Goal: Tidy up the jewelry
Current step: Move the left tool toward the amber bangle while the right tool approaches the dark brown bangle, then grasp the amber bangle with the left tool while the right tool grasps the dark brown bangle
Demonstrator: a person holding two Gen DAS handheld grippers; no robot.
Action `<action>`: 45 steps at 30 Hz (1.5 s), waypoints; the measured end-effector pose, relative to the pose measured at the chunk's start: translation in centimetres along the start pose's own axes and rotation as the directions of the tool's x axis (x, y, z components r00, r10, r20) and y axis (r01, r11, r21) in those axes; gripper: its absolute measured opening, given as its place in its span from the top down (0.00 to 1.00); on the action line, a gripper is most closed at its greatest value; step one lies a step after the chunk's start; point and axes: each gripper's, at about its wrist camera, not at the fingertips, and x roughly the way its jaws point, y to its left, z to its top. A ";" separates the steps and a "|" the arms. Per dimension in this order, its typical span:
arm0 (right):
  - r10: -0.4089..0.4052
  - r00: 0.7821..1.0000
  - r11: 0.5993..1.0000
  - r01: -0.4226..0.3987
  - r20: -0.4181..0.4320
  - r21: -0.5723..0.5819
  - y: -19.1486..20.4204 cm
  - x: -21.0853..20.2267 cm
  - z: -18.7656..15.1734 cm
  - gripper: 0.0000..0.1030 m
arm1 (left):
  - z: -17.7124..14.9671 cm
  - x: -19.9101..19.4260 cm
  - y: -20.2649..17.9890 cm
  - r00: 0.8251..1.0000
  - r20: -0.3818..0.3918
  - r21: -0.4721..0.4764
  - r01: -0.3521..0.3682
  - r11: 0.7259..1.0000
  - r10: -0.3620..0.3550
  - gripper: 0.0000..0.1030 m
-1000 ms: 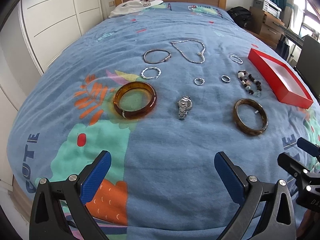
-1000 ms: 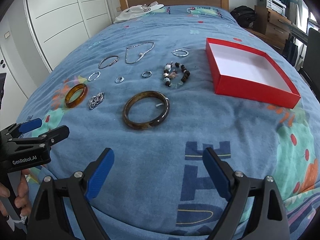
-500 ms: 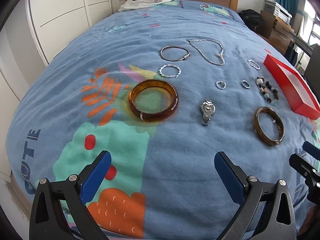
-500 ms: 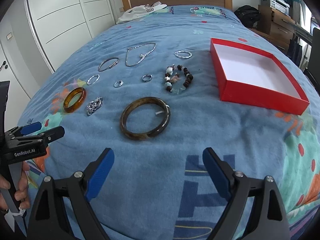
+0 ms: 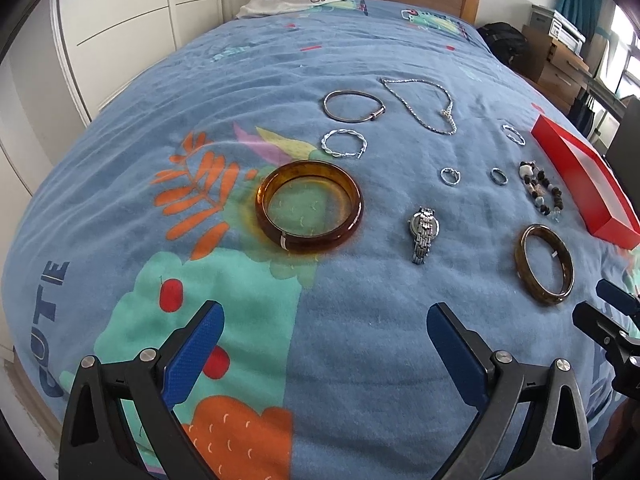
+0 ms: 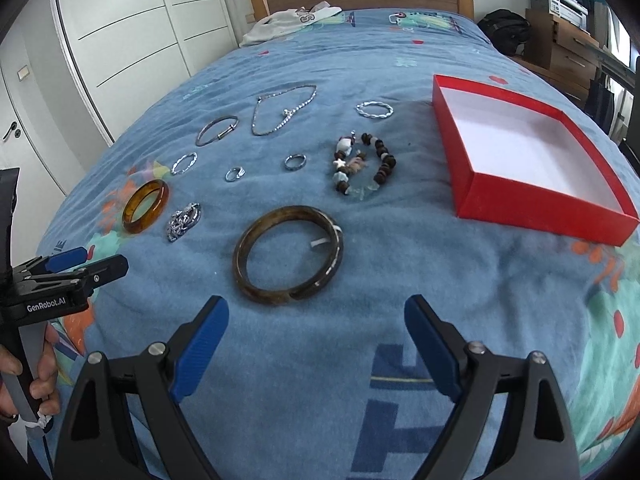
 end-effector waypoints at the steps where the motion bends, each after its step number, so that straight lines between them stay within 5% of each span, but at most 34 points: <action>1: 0.002 1.000 1.000 -0.002 0.000 -0.004 0.1 0.1 0.1 0.13 | 0.1 0.0 0.1 1.000 0.001 0.000 -0.001 1.000 0.001 0.03; 45: 0.053 0.999 0.998 -0.052 0.006 -0.029 1.2 3.1 1.9 0.13 | 1.7 1.9 1.7 1.000 0.000 -0.041 0.028 0.999 -0.028 0.03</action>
